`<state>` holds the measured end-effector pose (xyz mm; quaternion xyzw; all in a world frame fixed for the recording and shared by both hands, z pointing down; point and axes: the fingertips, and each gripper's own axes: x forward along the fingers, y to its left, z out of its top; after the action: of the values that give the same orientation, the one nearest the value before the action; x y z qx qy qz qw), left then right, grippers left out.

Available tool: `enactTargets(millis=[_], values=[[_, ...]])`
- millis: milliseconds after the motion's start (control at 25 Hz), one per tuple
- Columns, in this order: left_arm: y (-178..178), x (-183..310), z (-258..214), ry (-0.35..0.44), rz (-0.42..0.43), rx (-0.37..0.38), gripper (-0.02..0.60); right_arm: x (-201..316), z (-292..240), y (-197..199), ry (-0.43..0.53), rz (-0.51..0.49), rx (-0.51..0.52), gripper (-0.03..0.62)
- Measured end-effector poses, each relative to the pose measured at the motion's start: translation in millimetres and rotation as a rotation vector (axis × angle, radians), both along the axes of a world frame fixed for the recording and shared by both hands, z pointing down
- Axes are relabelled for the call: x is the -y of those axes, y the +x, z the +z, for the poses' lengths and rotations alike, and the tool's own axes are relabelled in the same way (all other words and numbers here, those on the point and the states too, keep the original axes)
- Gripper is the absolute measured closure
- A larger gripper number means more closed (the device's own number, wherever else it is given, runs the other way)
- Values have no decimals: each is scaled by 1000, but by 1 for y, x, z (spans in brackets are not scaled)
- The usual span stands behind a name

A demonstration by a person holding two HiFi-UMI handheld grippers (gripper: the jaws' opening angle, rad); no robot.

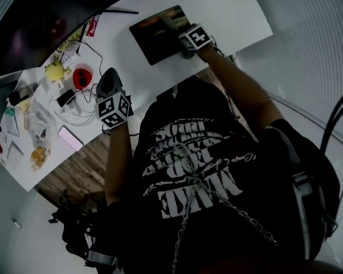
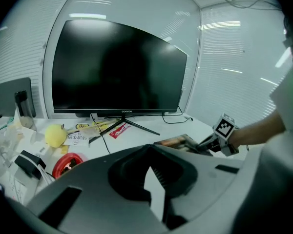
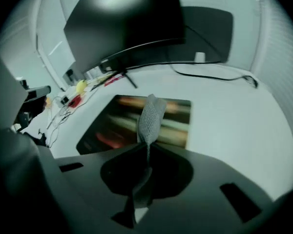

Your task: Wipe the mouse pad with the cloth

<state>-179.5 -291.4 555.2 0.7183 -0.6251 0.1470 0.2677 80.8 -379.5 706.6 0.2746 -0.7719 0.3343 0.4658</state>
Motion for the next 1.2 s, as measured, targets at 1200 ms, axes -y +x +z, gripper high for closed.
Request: enactTargets(millis=[1200], values=[[24,25,-2,20,74,-9,581,-38,-9,-34,119,-157,89,577]])
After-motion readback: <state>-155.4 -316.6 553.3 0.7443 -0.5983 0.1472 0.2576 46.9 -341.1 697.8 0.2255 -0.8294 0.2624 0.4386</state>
